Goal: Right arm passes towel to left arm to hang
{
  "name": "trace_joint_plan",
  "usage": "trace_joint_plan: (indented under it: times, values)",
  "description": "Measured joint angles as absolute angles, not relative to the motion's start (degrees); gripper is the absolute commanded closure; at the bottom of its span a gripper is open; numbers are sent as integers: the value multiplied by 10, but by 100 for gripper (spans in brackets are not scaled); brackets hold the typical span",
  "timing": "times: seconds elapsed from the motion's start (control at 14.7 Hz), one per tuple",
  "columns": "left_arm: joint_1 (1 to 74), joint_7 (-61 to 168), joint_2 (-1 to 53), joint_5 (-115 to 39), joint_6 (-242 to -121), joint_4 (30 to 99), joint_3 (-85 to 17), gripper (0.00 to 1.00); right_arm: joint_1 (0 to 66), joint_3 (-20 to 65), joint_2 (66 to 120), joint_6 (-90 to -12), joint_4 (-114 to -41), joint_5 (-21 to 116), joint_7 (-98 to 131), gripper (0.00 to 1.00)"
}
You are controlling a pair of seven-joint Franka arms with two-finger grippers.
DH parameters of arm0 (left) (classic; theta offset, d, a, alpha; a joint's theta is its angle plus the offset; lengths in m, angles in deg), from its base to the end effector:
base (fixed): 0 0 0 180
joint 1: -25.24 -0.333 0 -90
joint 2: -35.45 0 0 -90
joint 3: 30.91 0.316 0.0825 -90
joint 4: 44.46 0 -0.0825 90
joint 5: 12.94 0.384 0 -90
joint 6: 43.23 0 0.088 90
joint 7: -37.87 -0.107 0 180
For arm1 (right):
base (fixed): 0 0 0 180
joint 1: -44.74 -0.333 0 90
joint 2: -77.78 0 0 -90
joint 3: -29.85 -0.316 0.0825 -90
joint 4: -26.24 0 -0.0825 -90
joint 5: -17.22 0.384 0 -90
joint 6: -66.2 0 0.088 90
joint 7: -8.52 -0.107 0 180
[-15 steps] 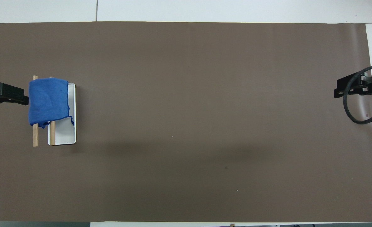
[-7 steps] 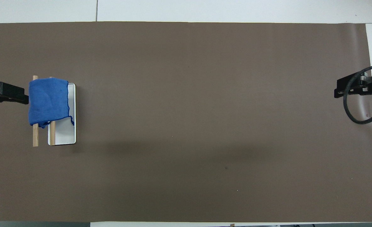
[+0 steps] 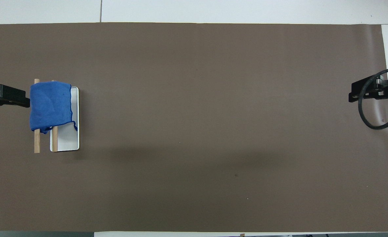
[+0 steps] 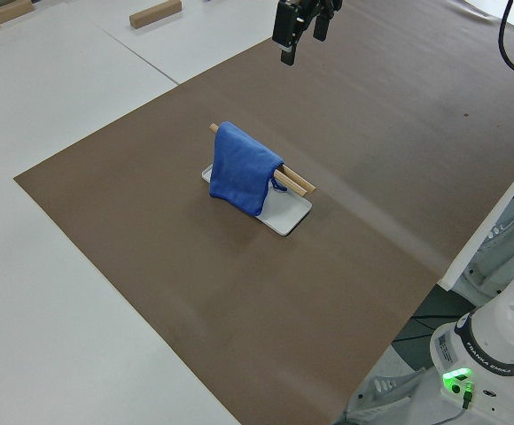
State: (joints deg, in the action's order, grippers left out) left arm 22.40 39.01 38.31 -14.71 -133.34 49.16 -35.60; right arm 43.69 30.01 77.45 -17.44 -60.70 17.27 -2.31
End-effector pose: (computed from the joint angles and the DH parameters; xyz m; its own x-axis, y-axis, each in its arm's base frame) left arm 0.5381 -0.0218 0.6221 0.9999 -0.0122 -0.0120 -0.0119 -0.9996 0.0266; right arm 0.5414 0.0085 0.6431 0.9837 -0.1725 -0.0511 -0.1723 -0.9850 0.0089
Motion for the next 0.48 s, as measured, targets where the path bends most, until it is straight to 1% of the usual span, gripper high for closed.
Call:
trace_joint_plan:
  times: [0.48]
  values:
    - [225,390,383,-147,-1340,492,-356,0,437,300,775,-174,-607,173,-23,0]
